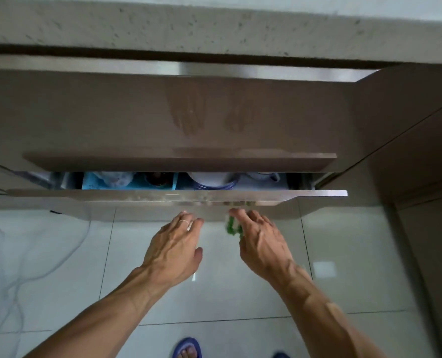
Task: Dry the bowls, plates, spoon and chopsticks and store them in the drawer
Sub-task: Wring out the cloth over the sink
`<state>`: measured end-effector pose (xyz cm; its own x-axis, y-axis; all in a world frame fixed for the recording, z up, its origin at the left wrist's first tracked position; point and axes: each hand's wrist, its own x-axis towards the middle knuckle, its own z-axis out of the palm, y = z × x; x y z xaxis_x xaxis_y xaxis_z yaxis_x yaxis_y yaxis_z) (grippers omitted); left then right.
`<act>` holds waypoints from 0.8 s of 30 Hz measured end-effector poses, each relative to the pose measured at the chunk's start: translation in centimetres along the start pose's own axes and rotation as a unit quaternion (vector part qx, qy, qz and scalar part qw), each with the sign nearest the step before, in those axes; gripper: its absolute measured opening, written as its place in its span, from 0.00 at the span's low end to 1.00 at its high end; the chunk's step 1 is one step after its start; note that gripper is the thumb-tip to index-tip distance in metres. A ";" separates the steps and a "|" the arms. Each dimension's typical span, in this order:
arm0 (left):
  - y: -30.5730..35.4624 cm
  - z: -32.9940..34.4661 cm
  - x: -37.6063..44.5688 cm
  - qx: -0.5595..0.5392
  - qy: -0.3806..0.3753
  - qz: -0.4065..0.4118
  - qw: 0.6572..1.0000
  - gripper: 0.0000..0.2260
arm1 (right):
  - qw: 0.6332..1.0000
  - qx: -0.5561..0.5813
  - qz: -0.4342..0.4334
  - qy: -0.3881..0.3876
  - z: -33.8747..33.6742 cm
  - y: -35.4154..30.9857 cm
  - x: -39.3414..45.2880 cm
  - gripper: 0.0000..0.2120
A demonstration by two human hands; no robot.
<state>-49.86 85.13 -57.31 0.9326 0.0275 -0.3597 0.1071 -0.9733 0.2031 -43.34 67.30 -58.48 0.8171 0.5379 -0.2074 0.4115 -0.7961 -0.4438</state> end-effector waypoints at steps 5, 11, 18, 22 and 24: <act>4.5 -5.4 0.0 -0.116 0.029 0.069 0.990 0.34 | 0.996 0.086 -0.004 0.040 -5.9 -0.2 -3.4 0.26; 14.2 -13.7 -1.1 -0.115 0.060 0.175 0.976 0.12 | 0.983 0.146 0.038 0.107 -17.9 0.7 -8.9 0.26; 28.1 -21.7 -1.6 -0.146 0.064 0.209 0.965 0.10 | 0.936 0.250 0.188 0.163 -32.7 7.1 -16.3 0.10; 39.4 -25.7 -2.3 -0.250 -0.025 0.218 0.943 0.13 | 0.853 0.396 0.232 0.249 -40.7 11.6 -21.9 0.12; 44.4 -27.3 -2.9 -0.304 -0.053 0.214 0.927 0.21 | 0.804 0.464 0.245 0.279 -43.6 13.2 -24.0 0.11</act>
<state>-38.36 48.08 -22.38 0.8992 -0.3845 -0.2087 -0.0597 -0.5804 0.8122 -39.89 31.77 -21.34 0.9499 -0.1917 -0.2470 -0.2824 -0.1863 -0.9410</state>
